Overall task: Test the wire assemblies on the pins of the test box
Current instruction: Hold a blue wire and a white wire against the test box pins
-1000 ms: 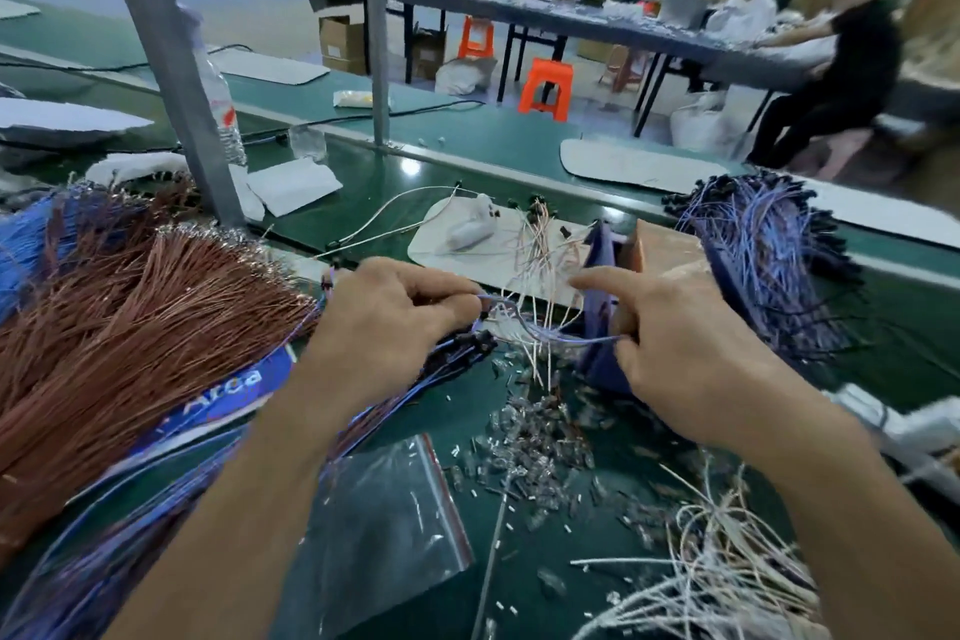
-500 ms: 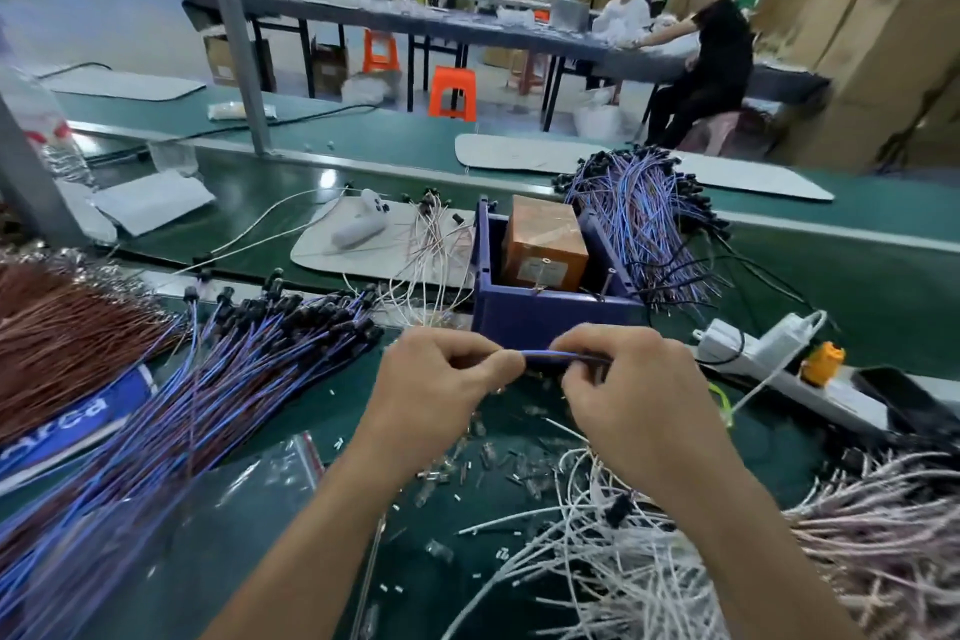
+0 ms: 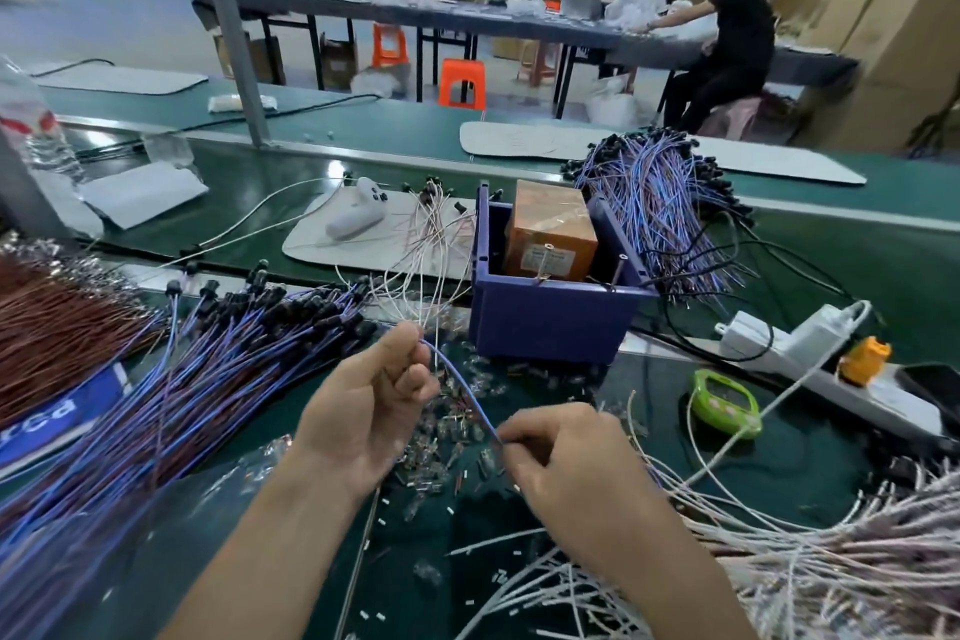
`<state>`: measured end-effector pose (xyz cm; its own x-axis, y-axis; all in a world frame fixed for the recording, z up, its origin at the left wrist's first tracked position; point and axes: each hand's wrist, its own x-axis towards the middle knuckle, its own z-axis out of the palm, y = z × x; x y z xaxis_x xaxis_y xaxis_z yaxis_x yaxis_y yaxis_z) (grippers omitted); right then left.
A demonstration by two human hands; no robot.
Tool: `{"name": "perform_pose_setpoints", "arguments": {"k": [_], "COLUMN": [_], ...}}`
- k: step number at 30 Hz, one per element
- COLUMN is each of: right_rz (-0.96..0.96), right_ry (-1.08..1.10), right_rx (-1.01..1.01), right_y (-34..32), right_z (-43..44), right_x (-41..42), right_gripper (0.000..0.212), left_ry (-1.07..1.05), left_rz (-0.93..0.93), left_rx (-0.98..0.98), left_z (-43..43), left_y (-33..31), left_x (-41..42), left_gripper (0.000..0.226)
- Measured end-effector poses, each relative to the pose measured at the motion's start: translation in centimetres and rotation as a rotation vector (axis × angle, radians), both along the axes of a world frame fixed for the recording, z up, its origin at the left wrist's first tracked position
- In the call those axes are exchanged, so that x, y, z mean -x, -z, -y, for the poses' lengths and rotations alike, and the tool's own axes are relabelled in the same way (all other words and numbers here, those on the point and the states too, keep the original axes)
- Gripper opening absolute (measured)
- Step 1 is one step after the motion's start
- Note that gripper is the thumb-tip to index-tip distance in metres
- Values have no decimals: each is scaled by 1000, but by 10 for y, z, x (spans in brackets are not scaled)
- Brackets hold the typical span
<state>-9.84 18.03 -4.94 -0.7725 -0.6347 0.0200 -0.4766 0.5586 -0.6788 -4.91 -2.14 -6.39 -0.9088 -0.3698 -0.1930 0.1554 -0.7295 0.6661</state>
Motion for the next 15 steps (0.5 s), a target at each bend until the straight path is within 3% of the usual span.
{"name": "perform_pose_setpoints", "arguments": {"k": [3, 5, 7, 11, 15], "right_rz": [58, 167, 239, 457, 569], "right_ry": [-20, 6, 66, 106, 113], "right_rx": [182, 326, 424, 535, 601], "right_y": [0, -2, 0, 1, -1], "right_z": [5, 10, 12, 14, 17], "right_x": [-4, -4, -3, -5, -7], "right_gripper": [40, 28, 17, 14, 20], "left_ry": [121, 119, 61, -33, -26], "left_rz": [41, 41, 46, 56, 16], "left_rx": [486, 725, 785, 792, 665], "left_z": [-11, -21, -28, -30, -34], "left_y": [0, 1, 2, 1, 0], "left_x": [1, 2, 2, 0, -3], "left_gripper": [13, 19, 25, 26, 14]}}
